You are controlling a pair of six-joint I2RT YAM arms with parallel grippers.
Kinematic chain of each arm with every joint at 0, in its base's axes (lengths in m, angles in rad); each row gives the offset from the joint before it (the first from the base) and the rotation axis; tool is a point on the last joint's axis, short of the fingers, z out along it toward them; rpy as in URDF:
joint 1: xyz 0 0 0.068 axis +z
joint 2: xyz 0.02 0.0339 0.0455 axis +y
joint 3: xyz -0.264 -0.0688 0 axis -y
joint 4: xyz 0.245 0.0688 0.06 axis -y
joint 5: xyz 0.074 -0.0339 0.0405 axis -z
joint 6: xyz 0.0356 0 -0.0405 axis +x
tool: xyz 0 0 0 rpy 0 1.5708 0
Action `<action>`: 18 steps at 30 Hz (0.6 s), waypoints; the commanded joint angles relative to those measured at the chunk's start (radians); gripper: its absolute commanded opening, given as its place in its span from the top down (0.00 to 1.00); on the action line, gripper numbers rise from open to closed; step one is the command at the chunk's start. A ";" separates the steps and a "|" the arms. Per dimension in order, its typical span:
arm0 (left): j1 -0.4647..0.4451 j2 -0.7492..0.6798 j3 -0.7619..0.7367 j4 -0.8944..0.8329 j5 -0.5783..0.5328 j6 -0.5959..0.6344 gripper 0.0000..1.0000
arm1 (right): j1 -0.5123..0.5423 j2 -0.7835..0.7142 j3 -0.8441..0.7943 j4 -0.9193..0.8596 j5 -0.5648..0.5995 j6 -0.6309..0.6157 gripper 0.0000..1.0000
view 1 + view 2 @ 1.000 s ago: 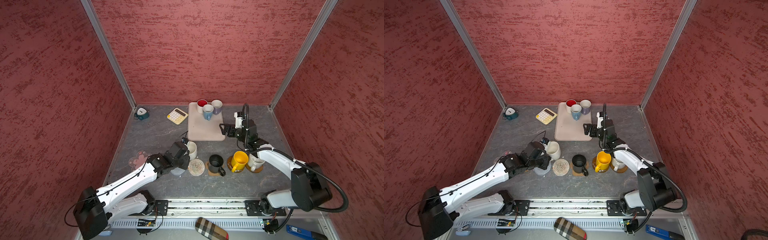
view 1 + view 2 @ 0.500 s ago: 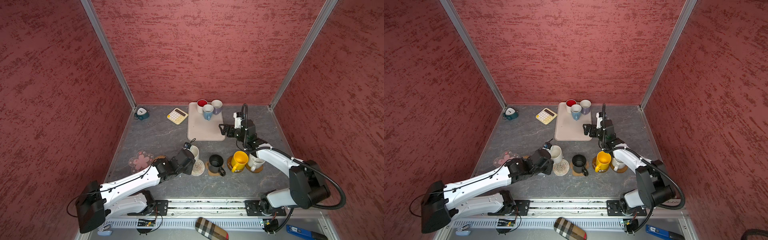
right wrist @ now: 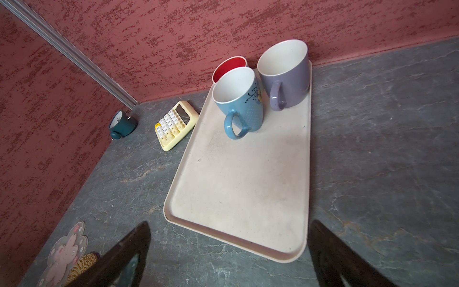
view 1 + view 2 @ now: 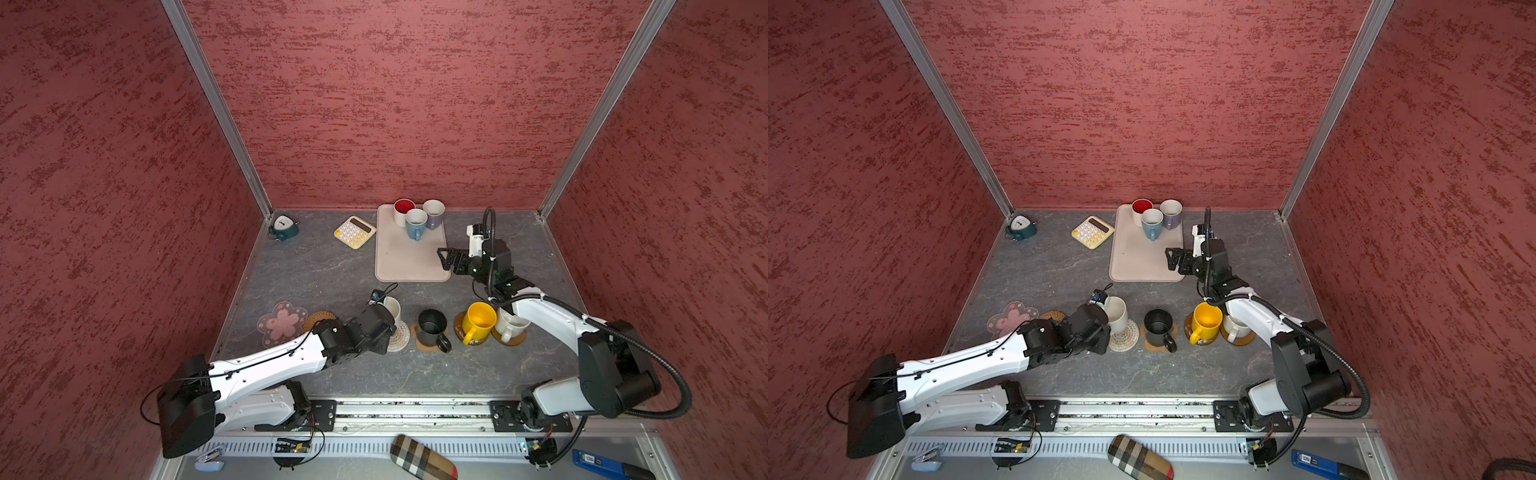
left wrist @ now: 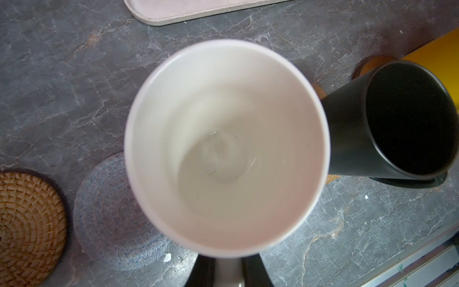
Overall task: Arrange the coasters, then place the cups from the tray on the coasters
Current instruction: 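Lower the white mug onto the floral ceramic coaster with left gripper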
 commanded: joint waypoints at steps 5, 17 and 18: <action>-0.039 0.007 -0.015 0.075 -0.008 -0.042 1.00 | -0.003 0.031 0.003 0.039 -0.018 -0.004 0.01; -0.058 0.063 -0.015 0.093 -0.018 -0.055 0.99 | -0.003 0.030 0.000 0.037 -0.017 -0.002 0.01; -0.058 0.065 -0.015 0.093 -0.017 -0.057 0.96 | -0.003 0.031 0.000 0.037 -0.017 -0.002 0.01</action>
